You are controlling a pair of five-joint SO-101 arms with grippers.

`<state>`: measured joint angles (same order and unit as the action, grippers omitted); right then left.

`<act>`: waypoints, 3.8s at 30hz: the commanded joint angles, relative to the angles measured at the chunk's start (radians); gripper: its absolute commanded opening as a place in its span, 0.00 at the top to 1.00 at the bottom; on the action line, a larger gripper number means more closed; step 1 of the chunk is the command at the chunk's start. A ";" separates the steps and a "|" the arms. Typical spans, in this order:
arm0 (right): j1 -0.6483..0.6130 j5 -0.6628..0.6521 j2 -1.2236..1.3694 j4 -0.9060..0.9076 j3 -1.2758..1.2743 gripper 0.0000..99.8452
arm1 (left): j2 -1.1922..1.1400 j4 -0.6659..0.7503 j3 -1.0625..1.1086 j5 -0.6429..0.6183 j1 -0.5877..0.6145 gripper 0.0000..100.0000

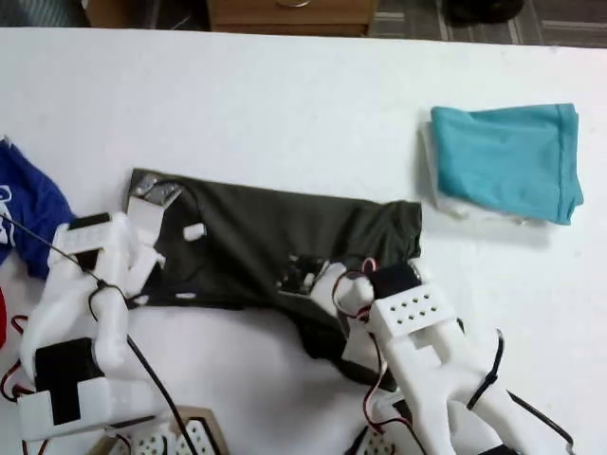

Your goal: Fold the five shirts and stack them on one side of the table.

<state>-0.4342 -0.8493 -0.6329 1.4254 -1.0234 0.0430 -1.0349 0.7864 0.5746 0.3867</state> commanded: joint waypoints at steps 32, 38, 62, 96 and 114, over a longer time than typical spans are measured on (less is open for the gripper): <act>0.334 0.264 0.530 -0.162 0.786 0.98 | -0.008 0.020 -0.001 0.006 0.005 0.97; 0.260 0.264 0.598 -0.188 0.766 0.98 | -0.008 0.020 -0.001 0.006 0.005 0.97; 0.177 0.298 0.829 -0.478 0.695 0.98 | -0.009 0.021 0.002 0.006 0.005 0.97; -0.091 0.448 0.541 -0.407 0.624 0.98 | -0.009 0.021 0.001 0.005 0.011 0.97; -0.246 0.434 0.746 -0.249 0.624 0.98 | -0.008 0.021 -0.001 0.005 0.011 0.97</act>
<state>-0.6644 -0.3767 0.1204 1.1185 -0.4081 0.0430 -1.0349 0.7864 0.5731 0.3867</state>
